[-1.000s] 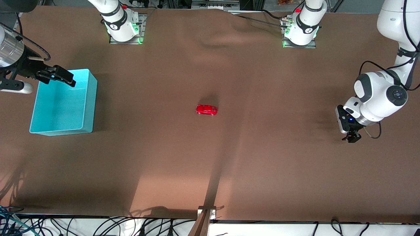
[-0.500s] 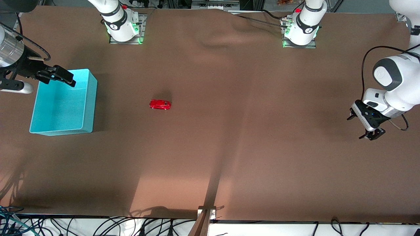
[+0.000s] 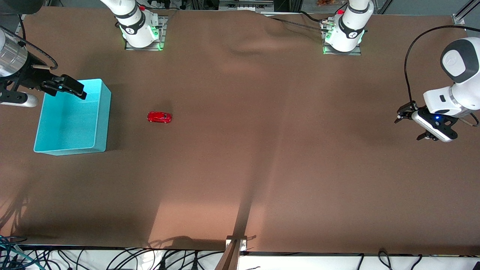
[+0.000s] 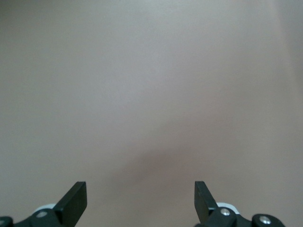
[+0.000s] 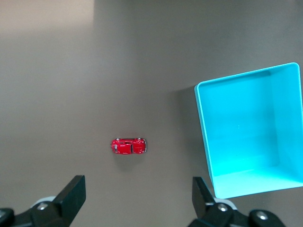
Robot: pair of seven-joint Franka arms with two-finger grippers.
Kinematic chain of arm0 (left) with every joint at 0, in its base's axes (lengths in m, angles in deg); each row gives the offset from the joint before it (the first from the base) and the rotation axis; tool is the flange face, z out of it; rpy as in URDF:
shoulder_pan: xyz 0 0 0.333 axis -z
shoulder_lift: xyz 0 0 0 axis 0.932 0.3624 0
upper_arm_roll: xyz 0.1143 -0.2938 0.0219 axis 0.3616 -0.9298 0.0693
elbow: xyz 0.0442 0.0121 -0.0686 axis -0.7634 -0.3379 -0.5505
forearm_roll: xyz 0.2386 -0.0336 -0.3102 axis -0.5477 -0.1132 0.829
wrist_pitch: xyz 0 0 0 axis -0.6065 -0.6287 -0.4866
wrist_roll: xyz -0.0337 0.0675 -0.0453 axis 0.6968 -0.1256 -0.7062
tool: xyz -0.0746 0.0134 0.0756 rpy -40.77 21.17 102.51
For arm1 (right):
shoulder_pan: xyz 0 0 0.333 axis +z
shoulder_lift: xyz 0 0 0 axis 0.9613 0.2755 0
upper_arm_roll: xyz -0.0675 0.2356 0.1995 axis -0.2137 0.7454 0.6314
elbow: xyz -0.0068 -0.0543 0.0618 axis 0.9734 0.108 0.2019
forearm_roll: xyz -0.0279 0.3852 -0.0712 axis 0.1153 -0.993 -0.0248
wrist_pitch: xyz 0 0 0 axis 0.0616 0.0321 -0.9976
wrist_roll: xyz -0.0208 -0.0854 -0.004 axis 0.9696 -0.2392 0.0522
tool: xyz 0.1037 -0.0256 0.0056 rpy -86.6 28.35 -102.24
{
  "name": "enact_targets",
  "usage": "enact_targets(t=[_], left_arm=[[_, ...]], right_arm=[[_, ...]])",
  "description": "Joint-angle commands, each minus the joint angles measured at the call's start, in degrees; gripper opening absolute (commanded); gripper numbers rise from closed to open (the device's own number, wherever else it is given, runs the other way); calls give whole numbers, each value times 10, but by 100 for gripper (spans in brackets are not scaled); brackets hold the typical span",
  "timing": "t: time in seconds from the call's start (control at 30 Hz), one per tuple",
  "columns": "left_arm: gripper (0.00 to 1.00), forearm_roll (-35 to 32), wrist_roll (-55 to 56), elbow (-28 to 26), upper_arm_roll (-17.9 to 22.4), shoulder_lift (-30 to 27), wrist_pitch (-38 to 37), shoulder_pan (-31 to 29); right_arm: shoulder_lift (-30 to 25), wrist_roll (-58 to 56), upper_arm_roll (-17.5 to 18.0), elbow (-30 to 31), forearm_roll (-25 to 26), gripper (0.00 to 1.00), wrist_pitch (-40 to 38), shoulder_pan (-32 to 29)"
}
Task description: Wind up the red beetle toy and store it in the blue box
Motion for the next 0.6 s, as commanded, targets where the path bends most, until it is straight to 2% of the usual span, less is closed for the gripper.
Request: enact_targets(t=[0.0, 0.1, 0.2, 0.57], left_arm=[[100, -26, 116, 43, 11, -23, -85, 33], [100, -60, 183, 80, 9, -30, -146, 59], [100, -66, 240, 124, 3, -31, -203, 75], [100, -67, 335, 256, -65, -24, -338, 70]], right_arm=[[5, -6, 2, -17, -5, 100, -5, -1], [10, -7, 4, -17, -6, 100, -7, 1], [14, -6, 8, -12, -6, 100, -10, 4], [53, -12, 9, -4, -4, 100, -31, 45]])
